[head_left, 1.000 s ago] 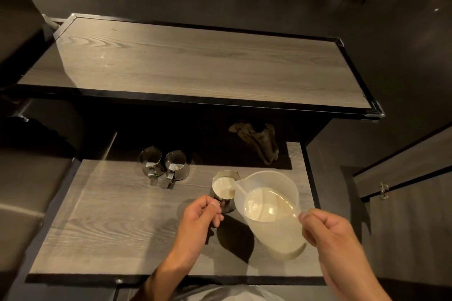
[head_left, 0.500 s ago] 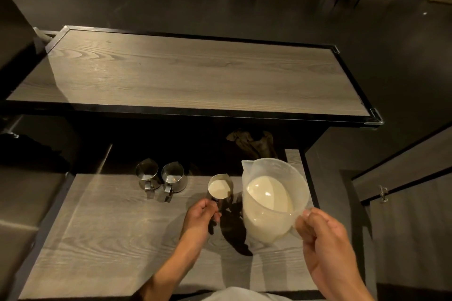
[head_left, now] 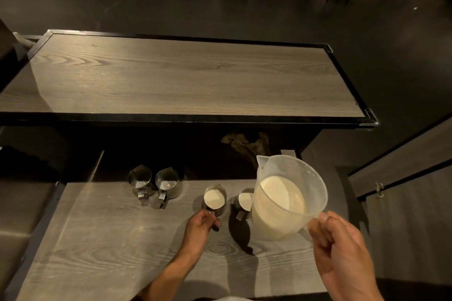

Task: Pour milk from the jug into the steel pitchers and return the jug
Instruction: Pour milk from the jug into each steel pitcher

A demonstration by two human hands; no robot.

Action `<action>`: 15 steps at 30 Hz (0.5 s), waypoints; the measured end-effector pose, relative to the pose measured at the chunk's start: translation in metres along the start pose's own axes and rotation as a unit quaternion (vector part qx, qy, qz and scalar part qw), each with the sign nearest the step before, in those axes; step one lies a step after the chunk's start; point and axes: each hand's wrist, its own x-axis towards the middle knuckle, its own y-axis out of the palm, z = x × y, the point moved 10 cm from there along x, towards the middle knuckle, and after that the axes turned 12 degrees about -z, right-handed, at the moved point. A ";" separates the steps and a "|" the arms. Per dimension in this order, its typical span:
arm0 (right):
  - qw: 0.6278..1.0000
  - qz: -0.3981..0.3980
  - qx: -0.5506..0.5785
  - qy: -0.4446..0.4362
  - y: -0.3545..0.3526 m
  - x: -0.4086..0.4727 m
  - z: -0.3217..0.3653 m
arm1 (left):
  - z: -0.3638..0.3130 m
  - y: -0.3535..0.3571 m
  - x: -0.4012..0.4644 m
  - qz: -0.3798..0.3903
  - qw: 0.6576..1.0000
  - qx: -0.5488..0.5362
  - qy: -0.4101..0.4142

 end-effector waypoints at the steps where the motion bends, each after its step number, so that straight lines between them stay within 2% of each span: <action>1: 1.000 0.000 0.000 0.001 0.000 0.000 0.000 | 0.001 0.002 0.002 0.004 1.000 0.004 -0.004; 5: 1.000 -0.007 0.003 -0.002 -0.001 -0.003 -0.001 | 0.003 0.004 0.003 0.006 1.000 0.011 -0.017; 11: 0.999 -0.012 0.037 -0.006 0.004 -0.007 -0.004 | 0.001 -0.019 -0.003 -0.043 0.999 -0.016 0.008; 13: 0.999 -0.017 0.038 -0.003 0.005 -0.008 -0.006 | 0.002 -0.046 -0.004 -0.114 0.993 -0.044 0.005; 15: 0.999 -0.019 0.039 0.002 0.005 -0.009 -0.009 | 0.007 -0.087 -0.001 -0.216 0.975 -0.055 0.010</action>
